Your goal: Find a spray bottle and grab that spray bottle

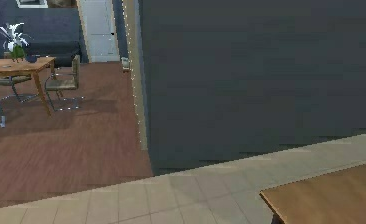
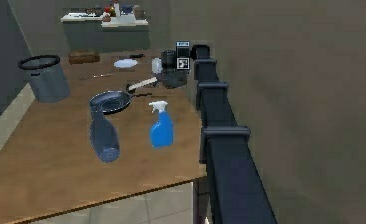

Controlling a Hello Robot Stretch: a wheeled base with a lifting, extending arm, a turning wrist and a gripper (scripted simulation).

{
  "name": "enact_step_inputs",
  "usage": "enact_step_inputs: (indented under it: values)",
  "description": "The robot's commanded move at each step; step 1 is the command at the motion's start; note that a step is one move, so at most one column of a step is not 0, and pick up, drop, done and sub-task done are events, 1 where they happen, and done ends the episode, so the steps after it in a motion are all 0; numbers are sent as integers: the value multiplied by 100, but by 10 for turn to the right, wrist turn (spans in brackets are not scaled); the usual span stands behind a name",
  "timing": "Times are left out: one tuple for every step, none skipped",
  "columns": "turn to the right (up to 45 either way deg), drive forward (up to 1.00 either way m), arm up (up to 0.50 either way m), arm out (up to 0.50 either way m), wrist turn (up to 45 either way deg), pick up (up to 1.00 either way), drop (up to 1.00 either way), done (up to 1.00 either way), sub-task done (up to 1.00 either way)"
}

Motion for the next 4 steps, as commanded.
enact_step_inputs:
  values:
    - [0,0,-30,0,0,0,0,0,0]
    - [0,0,0,0,0,100,0,0,0]
    - [0,0,10,0,0,0,0,0,0]
    - [0,0,0,0,0,0,0,100,0]
